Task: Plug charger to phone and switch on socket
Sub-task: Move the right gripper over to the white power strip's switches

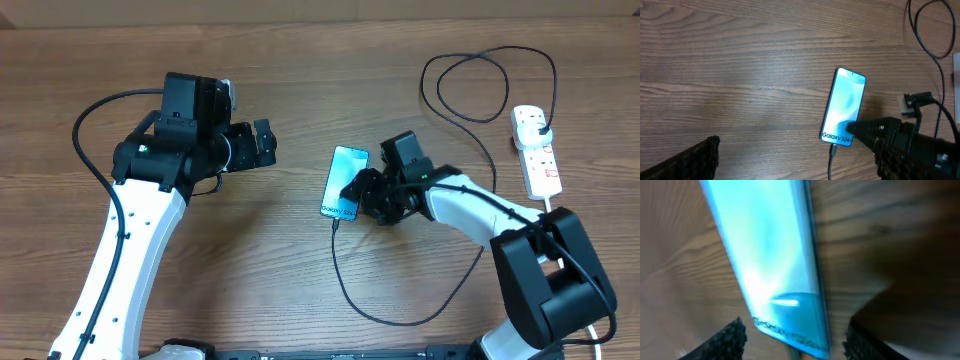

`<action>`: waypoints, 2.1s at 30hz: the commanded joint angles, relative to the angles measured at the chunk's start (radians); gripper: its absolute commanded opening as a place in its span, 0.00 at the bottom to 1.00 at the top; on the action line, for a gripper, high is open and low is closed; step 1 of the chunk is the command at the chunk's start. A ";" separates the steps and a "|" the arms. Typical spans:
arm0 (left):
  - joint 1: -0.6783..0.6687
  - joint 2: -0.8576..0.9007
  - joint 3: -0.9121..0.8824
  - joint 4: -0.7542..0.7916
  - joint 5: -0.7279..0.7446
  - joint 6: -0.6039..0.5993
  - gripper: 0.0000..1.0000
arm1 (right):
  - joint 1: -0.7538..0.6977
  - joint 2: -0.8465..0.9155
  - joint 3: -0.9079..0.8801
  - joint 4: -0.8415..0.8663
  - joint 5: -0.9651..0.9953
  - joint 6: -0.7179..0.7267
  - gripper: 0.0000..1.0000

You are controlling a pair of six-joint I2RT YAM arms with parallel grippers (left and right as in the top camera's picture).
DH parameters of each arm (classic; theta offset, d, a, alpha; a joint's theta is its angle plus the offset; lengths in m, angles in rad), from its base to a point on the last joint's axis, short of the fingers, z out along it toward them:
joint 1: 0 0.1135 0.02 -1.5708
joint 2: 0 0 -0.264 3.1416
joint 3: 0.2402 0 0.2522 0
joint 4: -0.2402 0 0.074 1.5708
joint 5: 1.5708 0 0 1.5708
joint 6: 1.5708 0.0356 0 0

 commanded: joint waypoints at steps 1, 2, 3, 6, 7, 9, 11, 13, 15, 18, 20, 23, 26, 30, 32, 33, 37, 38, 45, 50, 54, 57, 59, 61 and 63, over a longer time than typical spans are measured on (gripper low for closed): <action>0.004 -0.012 0.009 0.001 -0.013 0.004 1.00 | -0.048 -0.012 0.111 -0.118 0.085 -0.061 0.66; 0.004 -0.012 0.009 0.001 -0.013 0.004 0.99 | -0.061 -0.012 0.151 -0.192 0.103 -0.095 0.67; 0.004 -0.012 0.009 0.001 -0.013 0.004 0.99 | -0.074 -0.012 0.190 -0.259 0.122 -0.124 0.69; 0.004 -0.012 0.009 0.001 -0.013 0.004 0.99 | -0.130 -0.012 0.340 -0.491 0.206 -0.227 0.73; 0.004 -0.012 0.009 0.001 -0.013 0.004 0.99 | -0.152 -0.012 0.392 -0.565 0.245 -0.257 0.75; 0.004 -0.012 0.009 0.001 -0.013 0.004 0.99 | -0.200 -0.012 0.475 -0.681 0.328 -0.292 0.79; 0.004 -0.012 0.009 0.001 -0.013 0.004 1.00 | -0.266 -0.012 0.539 -0.768 0.431 -0.303 0.84; 0.004 -0.012 0.009 0.001 -0.013 0.004 1.00 | -0.316 -0.012 0.555 -0.789 0.477 -0.304 0.88; 0.004 -0.012 0.009 0.001 -0.013 0.004 0.99 | -0.414 -0.009 0.555 -0.799 0.517 -0.311 0.90; 0.004 -0.012 0.009 0.001 -0.013 0.004 1.00 | -0.526 -0.002 0.555 -0.810 0.525 -0.310 0.90; 0.004 -0.012 0.009 0.001 -0.013 0.004 0.99 | -0.595 0.002 0.555 -0.803 0.525 -0.310 0.90; 0.004 -0.012 0.009 0.001 -0.013 0.004 1.00 | -0.686 0.004 0.555 -0.767 0.525 -0.310 0.91; 0.004 -0.012 0.009 0.001 -0.013 0.004 0.99 | -0.753 0.004 0.554 -0.719 0.526 -0.310 0.93; 0.004 -0.012 0.009 0.001 -0.013 0.004 0.99 | -0.811 0.004 0.546 -0.647 0.570 -0.310 0.96; 0.004 -0.012 0.009 0.001 -0.013 0.004 0.99 | -0.828 0.004 0.534 -0.618 0.602 -0.310 0.97; 0.004 -0.012 0.009 0.001 -0.013 0.004 1.00 | -0.835 0.004 0.526 -0.603 0.615 -0.310 0.98; 0.004 -0.012 0.009 0.001 -0.013 0.004 1.00 | -0.859 0.004 0.486 -0.543 0.648 -0.310 1.00; 0.004 -0.012 0.009 0.001 -0.013 0.004 1.00 | -0.864 0.006 0.476 -0.528 0.648 -0.310 1.00; 0.004 -0.012 0.009 0.001 -0.013 0.004 0.99 | -0.874 0.018 0.365 -0.355 0.647 -0.309 1.00; 0.004 -0.012 0.009 0.001 -0.013 0.004 1.00 | -0.874 0.019 0.296 -0.254 0.647 -0.310 1.00; 0.004 -0.012 0.009 0.001 -0.013 0.004 0.99 | -0.874 0.019 0.253 -0.198 0.647 -0.309 1.00; 0.004 -0.012 0.009 0.001 -0.013 0.004 1.00 | -0.874 0.021 0.233 -0.166 0.647 -0.309 1.00; 0.004 -0.012 0.009 0.001 -0.013 0.004 0.99 | -0.874 0.021 0.221 -0.141 0.647 -0.309 1.00; 0.004 -0.012 0.009 0.001 -0.013 0.004 1.00 | -0.874 0.021 0.209 -0.117 0.647 -0.309 1.00; 0.004 -0.012 0.009 0.001 -0.013 0.004 0.99 | -0.874 0.021 0.198 -0.095 0.647 -0.309 1.00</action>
